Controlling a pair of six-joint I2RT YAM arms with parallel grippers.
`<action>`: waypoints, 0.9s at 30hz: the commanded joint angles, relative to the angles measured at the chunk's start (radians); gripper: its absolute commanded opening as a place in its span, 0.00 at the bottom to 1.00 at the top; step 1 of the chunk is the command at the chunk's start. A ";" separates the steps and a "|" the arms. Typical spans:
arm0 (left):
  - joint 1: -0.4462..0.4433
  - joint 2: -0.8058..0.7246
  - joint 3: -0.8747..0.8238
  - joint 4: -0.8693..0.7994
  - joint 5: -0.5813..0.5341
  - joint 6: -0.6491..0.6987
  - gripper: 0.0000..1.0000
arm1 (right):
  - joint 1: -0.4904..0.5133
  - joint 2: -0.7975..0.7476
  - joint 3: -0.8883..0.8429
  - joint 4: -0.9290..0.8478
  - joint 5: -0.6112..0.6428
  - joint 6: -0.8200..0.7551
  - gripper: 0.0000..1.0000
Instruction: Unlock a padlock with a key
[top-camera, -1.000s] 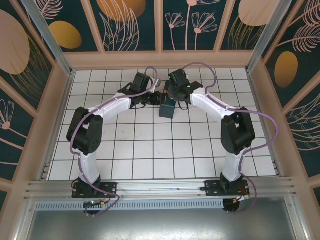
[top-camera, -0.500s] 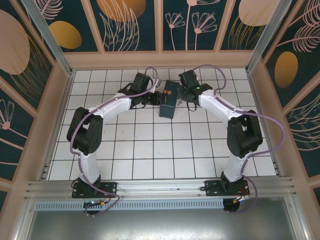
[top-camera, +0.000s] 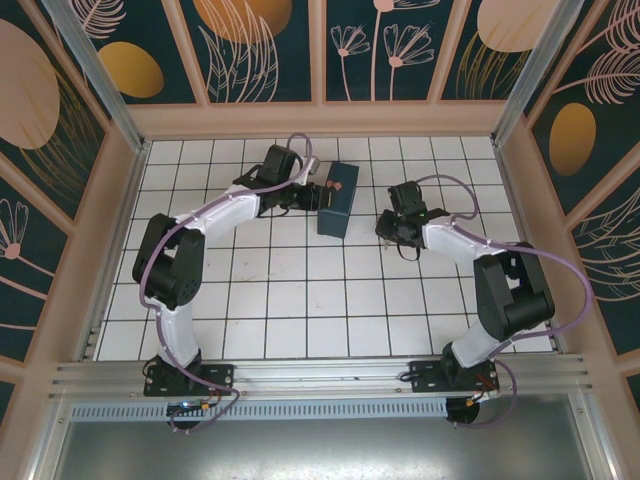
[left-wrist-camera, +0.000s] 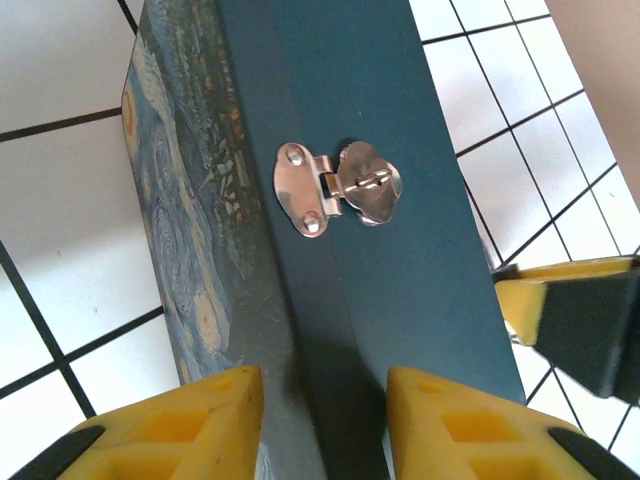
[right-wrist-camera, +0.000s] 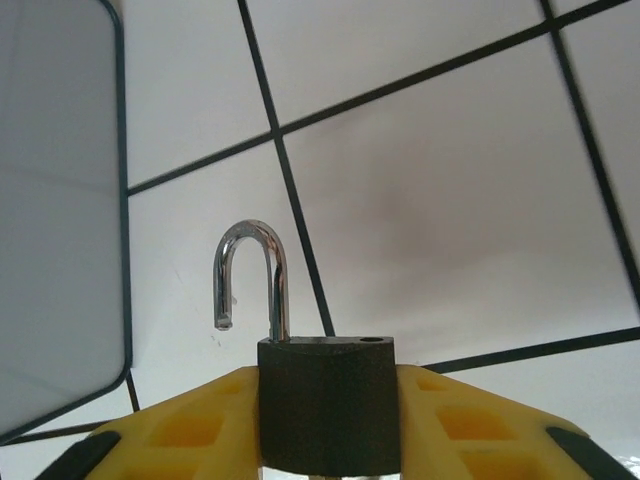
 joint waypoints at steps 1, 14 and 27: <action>0.016 -0.022 -0.002 -0.044 0.067 -0.015 0.40 | -0.009 0.009 -0.005 0.093 -0.040 0.008 0.39; 0.080 -0.112 -0.052 0.049 0.158 -0.106 0.45 | -0.011 -0.084 0.008 0.178 -0.130 0.002 0.49; 0.065 -0.100 -0.052 0.022 0.053 -0.080 0.47 | 0.022 0.016 0.148 0.273 -0.136 0.032 0.40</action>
